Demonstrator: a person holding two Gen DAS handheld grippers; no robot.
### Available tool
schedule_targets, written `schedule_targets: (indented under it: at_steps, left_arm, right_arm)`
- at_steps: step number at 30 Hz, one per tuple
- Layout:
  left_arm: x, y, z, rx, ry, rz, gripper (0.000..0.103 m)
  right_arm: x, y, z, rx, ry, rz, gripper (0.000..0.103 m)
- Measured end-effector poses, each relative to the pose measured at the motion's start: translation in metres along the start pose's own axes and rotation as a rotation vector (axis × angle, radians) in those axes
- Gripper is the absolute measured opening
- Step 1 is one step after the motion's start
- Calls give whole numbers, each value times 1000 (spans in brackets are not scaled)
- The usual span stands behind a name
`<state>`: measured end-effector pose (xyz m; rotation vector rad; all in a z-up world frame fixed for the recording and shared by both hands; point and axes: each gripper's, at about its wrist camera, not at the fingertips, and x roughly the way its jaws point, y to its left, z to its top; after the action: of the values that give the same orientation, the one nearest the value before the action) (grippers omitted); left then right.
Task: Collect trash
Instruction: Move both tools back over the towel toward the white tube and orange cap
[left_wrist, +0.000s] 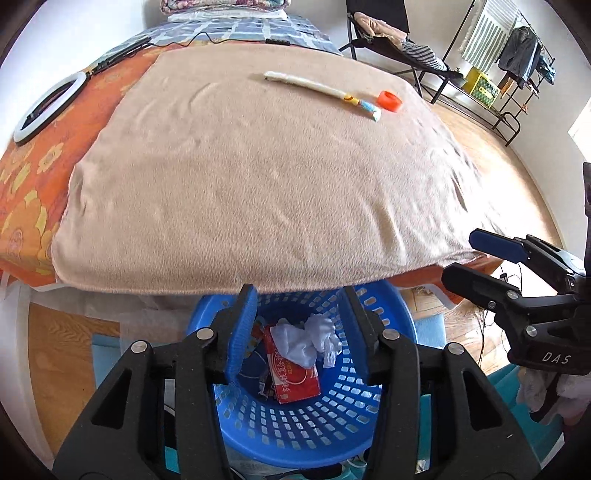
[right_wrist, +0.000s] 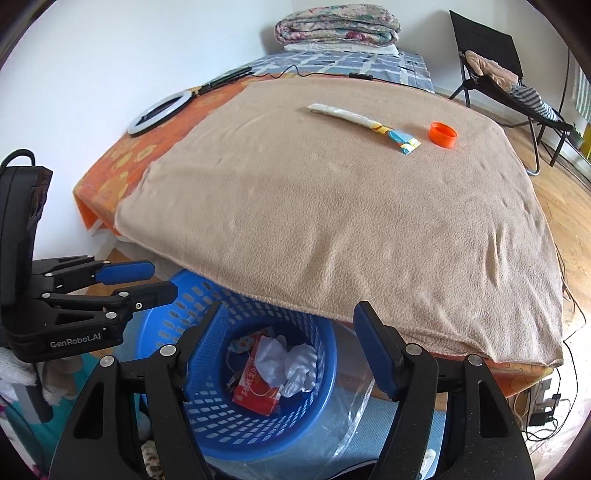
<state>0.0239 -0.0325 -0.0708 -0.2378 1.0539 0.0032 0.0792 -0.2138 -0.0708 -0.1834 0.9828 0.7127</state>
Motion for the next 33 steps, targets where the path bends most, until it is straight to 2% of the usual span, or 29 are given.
schedule_targets:
  at_steps: [6, 15, 23, 33]
  left_arm:
    - [-4, -10, 34, 25, -47, -7, 49]
    - [9, -23, 77, 44, -71, -19, 49]
    - [41, -29, 122, 11, -58, -31, 49]
    - [90, -29, 179, -89, -45, -55, 49]
  right_arm:
    - [-7, -18, 22, 26, -38, -14, 71]
    - [-16, -48, 61, 51, -137, -63, 71]
    - [-15, -94, 98, 140, -189, -89, 71]
    - [12, -158, 143, 274, -195, -67, 71]
